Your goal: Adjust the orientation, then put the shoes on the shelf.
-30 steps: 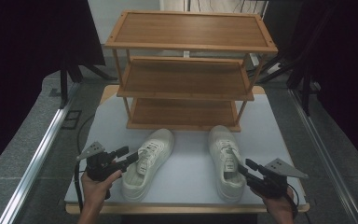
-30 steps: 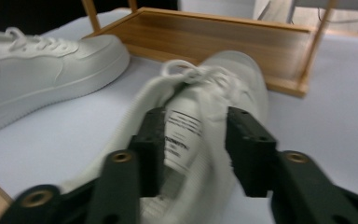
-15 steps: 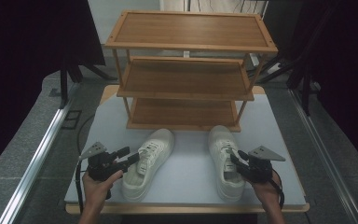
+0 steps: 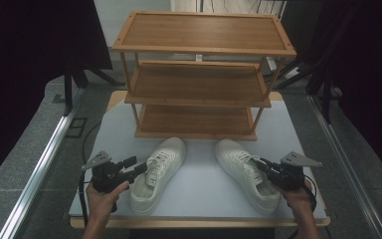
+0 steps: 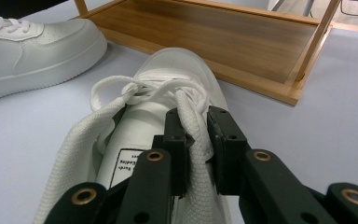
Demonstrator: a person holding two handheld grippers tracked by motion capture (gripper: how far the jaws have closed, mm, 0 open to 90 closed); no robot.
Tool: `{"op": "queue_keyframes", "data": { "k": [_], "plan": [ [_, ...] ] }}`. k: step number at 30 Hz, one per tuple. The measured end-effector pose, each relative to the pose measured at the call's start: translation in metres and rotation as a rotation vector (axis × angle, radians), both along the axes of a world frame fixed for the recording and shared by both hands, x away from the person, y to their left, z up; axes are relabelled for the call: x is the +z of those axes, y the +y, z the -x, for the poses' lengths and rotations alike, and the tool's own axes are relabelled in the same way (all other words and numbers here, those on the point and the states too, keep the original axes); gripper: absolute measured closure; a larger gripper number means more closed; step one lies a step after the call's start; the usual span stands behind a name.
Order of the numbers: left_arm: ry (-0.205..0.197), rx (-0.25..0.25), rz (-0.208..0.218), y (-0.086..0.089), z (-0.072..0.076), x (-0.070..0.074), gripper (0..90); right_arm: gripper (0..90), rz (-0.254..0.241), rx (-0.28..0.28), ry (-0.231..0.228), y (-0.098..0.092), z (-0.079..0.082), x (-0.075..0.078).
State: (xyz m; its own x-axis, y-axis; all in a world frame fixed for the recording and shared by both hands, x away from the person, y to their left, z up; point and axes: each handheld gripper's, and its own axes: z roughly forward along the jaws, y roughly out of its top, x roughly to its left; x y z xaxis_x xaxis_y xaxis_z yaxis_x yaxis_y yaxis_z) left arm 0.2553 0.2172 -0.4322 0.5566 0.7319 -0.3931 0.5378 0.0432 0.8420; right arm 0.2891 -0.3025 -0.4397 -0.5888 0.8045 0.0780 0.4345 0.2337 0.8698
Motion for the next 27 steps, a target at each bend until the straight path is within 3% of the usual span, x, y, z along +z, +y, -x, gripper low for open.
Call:
{"op": "queue_keyframes", "data": {
  "k": [3,7,16,27],
  "plan": [
    [0.0,-0.004,-0.006,-0.002,0.0,0.0,41.4,74.2,-0.014,-0.006,0.003,-0.001,0.001,-0.001],
    [-0.004,-0.002,-0.003,-0.001,0.001,0.0,41.0,57.1,-0.004,-0.049,-0.005,0.001,0.003,-0.001],
    [-0.018,0.011,0.002,0.007,0.003,0.005,41.1,50.4,-0.057,-0.048,-0.082,-0.006,0.018,0.018],
    [-0.021,0.004,-0.049,0.003,0.003,0.008,39.5,47.1,-0.044,-0.028,-0.08,-0.004,0.018,0.023]
  ]
}}
